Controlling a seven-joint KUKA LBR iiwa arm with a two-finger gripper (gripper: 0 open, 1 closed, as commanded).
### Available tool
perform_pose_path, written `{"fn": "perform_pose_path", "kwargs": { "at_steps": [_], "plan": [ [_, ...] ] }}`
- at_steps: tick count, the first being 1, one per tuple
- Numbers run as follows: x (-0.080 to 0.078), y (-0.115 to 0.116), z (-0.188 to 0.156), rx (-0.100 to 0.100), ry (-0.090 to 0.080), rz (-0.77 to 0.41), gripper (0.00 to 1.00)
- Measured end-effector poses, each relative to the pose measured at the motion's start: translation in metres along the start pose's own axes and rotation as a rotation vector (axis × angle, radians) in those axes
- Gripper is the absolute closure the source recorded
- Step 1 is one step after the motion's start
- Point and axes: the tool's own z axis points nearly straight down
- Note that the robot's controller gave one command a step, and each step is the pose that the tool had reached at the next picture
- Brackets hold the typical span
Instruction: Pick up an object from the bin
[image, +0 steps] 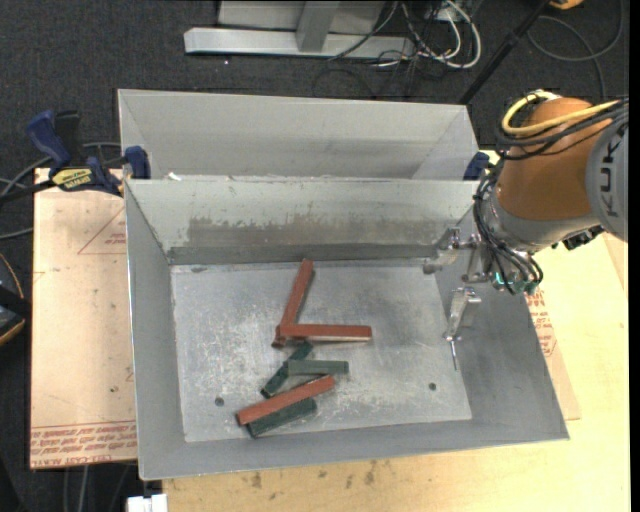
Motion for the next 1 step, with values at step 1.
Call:
{"fn": "perform_pose_path", "kwargs": {
  "at_steps": [1],
  "plan": [
    [0.0048,0.0525,-0.0048,0.001,0.001,-0.020,0.00]
  ]
}}
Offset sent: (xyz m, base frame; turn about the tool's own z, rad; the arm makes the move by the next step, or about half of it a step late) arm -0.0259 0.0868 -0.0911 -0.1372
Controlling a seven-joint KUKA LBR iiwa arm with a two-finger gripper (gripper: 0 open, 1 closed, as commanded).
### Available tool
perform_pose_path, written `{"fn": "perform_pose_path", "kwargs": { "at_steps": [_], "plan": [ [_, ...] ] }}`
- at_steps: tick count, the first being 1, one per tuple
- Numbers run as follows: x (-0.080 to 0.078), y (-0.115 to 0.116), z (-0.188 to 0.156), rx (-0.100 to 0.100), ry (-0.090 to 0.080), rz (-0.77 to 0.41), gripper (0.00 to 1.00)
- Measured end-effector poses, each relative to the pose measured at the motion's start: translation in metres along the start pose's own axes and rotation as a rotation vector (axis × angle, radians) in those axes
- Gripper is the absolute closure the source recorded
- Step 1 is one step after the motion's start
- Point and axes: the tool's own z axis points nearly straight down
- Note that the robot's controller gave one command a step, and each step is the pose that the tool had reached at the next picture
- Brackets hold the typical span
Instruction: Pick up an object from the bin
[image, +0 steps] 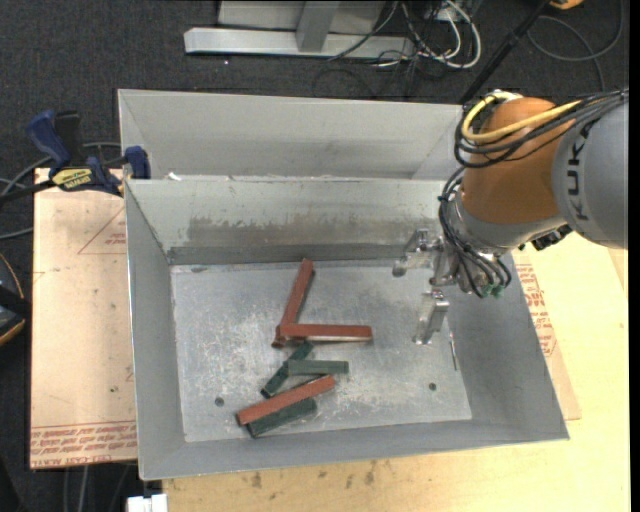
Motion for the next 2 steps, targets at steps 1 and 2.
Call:
{"fn": "perform_pose_path", "kwargs": {
  "at_steps": [1,2],
  "plan": [
    [0.008,0.028,0.046,-0.002,-0.008,-0.067,0.00],
    [0.010,0.091,0.089,-0.003,-0.022,0.057,1.00]
  ]
}}
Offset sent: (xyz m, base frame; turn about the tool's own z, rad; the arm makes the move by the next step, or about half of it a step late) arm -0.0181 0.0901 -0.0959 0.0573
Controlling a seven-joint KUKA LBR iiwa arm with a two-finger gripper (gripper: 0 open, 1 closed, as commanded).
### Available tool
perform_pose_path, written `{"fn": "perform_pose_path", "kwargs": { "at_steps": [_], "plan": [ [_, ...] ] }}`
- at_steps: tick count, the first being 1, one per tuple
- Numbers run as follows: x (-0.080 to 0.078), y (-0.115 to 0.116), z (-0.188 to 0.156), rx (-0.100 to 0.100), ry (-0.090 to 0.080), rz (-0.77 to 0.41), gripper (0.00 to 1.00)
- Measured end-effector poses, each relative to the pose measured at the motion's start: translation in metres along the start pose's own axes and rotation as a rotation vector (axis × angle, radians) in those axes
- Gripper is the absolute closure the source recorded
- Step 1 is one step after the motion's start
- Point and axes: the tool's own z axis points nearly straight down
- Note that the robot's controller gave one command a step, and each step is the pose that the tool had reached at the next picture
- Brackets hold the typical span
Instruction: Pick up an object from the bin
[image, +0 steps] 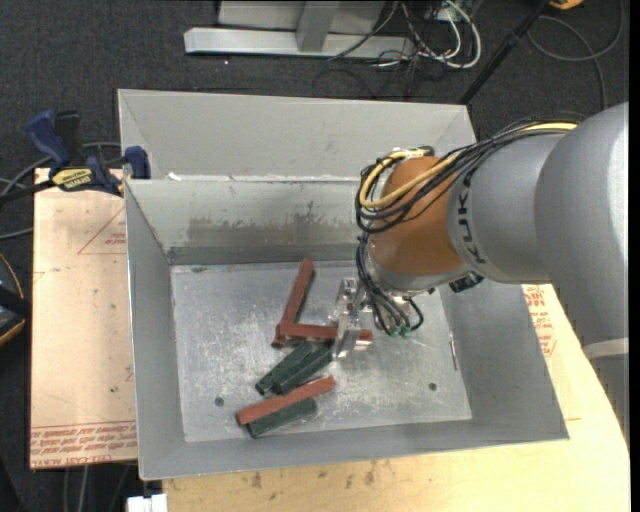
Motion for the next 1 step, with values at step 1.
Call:
{"fn": "perform_pose_path", "kwargs": {
  "at_steps": [1],
  "plan": [
    [0.0001,0.0000,0.0001,0.000,0.000,0.000,1.00]
  ]
}}
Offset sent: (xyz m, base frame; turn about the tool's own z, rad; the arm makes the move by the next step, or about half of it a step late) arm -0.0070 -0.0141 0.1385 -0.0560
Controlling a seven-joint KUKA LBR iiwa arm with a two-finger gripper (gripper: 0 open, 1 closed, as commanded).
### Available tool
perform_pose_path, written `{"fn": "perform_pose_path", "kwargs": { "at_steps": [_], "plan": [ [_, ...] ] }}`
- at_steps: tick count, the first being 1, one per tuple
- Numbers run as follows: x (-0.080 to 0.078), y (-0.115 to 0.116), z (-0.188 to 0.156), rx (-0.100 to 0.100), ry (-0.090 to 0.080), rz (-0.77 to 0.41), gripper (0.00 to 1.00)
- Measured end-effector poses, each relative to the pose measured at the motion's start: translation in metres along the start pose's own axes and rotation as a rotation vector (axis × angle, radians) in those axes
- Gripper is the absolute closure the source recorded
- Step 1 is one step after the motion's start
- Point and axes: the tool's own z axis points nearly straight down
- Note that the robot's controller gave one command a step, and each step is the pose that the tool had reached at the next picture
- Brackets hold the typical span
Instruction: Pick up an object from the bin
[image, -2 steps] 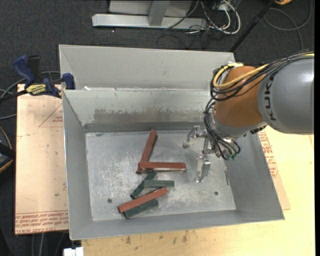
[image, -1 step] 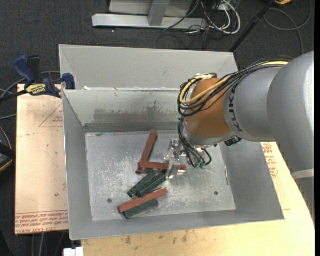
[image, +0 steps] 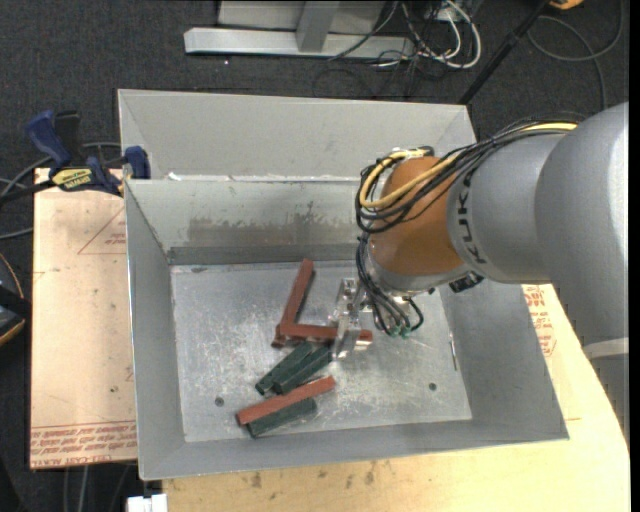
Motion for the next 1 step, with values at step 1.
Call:
{"fn": "perform_pose_path", "kwargs": {
  "at_steps": [1],
  "plan": [
    [0.0022,-0.0136,-0.1388,0.002,0.019,-0.055,1.00]
  ]
}}
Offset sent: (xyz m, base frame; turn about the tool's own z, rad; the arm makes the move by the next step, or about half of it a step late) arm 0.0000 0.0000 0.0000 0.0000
